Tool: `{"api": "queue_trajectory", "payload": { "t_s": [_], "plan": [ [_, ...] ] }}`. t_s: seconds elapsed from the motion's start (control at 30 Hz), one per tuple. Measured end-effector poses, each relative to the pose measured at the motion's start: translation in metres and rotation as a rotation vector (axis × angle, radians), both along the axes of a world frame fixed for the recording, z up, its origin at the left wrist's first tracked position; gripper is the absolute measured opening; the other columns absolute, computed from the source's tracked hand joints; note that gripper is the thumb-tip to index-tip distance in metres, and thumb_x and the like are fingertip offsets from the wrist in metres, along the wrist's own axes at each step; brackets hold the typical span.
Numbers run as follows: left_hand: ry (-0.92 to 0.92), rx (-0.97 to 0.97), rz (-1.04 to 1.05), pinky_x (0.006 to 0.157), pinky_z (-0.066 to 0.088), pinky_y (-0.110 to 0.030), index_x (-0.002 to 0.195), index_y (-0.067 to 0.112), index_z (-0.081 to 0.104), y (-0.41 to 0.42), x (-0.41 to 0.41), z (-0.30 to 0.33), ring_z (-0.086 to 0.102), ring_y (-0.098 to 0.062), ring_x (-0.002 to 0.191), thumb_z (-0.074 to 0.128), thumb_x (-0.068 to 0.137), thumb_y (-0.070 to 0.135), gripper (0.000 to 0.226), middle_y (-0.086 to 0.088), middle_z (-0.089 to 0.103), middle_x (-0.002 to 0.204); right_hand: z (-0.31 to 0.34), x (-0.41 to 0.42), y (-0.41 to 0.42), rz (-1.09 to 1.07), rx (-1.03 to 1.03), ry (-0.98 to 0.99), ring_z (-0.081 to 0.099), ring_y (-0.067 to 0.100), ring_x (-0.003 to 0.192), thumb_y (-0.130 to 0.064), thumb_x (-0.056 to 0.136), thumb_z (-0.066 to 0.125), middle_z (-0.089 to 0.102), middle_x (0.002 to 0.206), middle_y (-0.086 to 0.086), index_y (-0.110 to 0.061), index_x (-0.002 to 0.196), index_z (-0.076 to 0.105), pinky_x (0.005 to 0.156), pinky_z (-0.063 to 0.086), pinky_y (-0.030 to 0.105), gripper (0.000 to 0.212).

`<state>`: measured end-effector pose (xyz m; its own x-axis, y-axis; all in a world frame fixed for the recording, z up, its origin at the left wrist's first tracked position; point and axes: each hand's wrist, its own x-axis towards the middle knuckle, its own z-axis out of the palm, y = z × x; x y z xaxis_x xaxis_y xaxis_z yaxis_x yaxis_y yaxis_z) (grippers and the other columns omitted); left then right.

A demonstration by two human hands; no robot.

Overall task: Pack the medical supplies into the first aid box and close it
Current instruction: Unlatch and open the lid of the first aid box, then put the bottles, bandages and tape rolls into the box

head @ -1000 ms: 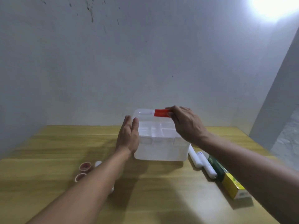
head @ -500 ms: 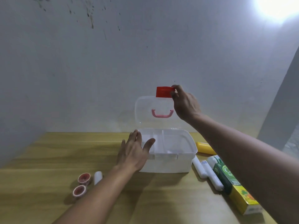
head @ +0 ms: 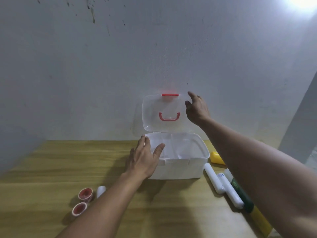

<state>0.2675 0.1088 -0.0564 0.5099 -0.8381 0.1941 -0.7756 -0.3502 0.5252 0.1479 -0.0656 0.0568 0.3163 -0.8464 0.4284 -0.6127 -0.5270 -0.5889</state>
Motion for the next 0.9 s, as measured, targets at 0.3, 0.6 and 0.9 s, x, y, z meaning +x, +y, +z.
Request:
{"api": "queue_trajectory", "payload": {
  "t_s": [0.3,0.6,0.9],
  "plan": [
    [0.184,-0.412,0.053,0.097,0.026,-0.019,0.148,0.009,0.031,0.002,-0.016,-0.004,0.029,-0.016,0.142,0.043,0.085,0.064,0.084,-0.001,0.029,0.157,-0.028,-0.035,0.005,0.029,0.147,0.022,0.041,0.036,0.134,-0.015,0.096,0.048,0.041,0.149,0.016,-0.017,0.152,0.013,0.107,0.033,0.041,0.066],
    [0.351,-0.645,0.043,0.113,0.033,-0.039,0.148,0.013,0.028,0.012,-0.033,-0.038,0.035,-0.021,0.140,0.046,0.066,0.086,0.112,-0.007,0.038,0.151,-0.050,-0.118,0.038,0.008,0.411,0.570,0.066,0.030,0.070,-0.009,0.087,0.061,0.067,0.082,0.014,-0.001,0.111,0.066,0.068,0.059,0.040,0.026],
    [0.461,-0.608,0.049,0.118,0.026,-0.042,0.154,0.015,0.004,0.010,-0.040,-0.050,0.022,-0.023,0.147,0.056,0.063,0.077,0.121,-0.008,0.020,0.161,-0.038,-0.180,0.061,-0.154,0.519,0.808,0.061,0.024,0.072,-0.034,0.071,0.082,0.065,0.080,0.013,-0.002,0.101,0.067,0.056,0.059,0.037,0.047]
  ]
}}
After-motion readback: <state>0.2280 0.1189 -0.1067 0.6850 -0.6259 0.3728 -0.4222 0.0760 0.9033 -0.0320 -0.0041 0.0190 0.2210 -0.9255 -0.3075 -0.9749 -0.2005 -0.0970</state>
